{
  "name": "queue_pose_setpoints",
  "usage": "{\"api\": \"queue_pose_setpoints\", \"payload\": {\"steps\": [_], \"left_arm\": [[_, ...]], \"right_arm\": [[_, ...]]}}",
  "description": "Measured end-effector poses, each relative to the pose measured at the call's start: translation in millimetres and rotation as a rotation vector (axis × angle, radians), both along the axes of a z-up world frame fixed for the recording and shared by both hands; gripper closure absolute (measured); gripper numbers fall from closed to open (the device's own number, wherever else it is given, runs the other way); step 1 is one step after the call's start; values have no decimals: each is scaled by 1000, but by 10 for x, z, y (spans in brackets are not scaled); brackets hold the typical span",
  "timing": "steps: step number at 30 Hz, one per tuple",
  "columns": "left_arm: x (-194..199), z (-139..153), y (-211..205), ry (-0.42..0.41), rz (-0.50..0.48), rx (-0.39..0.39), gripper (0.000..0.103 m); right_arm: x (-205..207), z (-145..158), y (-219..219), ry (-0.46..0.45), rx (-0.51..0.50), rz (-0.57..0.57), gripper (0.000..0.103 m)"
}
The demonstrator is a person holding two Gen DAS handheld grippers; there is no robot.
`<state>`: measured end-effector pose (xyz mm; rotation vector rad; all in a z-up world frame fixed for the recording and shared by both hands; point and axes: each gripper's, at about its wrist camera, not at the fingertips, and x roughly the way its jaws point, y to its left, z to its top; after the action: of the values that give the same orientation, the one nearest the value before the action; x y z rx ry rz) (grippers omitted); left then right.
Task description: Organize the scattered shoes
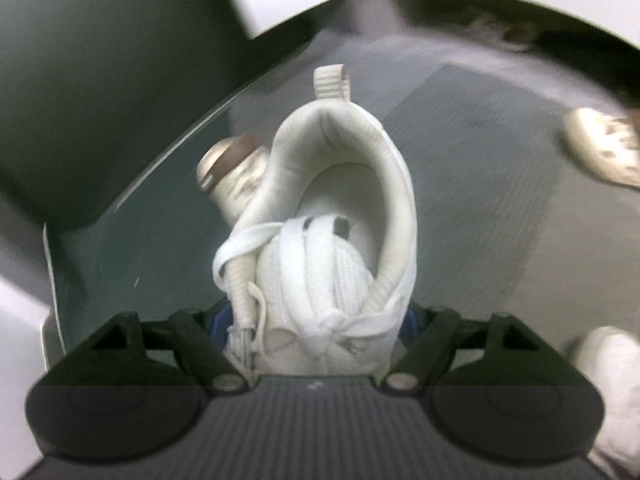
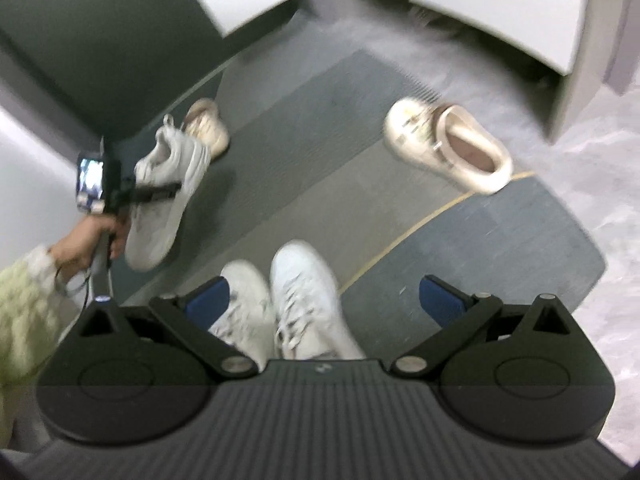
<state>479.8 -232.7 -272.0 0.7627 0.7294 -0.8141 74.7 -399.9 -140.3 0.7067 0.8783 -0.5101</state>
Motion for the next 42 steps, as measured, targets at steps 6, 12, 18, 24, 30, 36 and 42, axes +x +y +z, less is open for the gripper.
{"api": "queue_pose_setpoints", "payload": {"steps": [6,12,18,24,30,36,42], "left_arm": [[-962,404,-465,-21,-194,-21,25],[-2119,422,-1004,-4,-408,-12,25],[-3099,82,-1608,43,-546,10,25],[-3852,-433,-2027,89,-653,66,24],[-4344,-1108,-2239,159,-702,128,25],[-4568,-1620,-2217,165,-712,160,24],[-4702,-1596,-2153,106,-692,165,18]], "right_arm": [[-378,389,-89,-140,-24,-96,0],[-919,681,-69,-196,-76,-108,0],[-1579,667,-236,-202,-52,-170,0],[-2015,559,-429,-202,-46,-205,0],[-2191,332,-514,-166,-23,-177,0],[-2253,172,-393,-96,-26,-106,0],[-2284,62,-342,-56,-21,-115,0]]}}
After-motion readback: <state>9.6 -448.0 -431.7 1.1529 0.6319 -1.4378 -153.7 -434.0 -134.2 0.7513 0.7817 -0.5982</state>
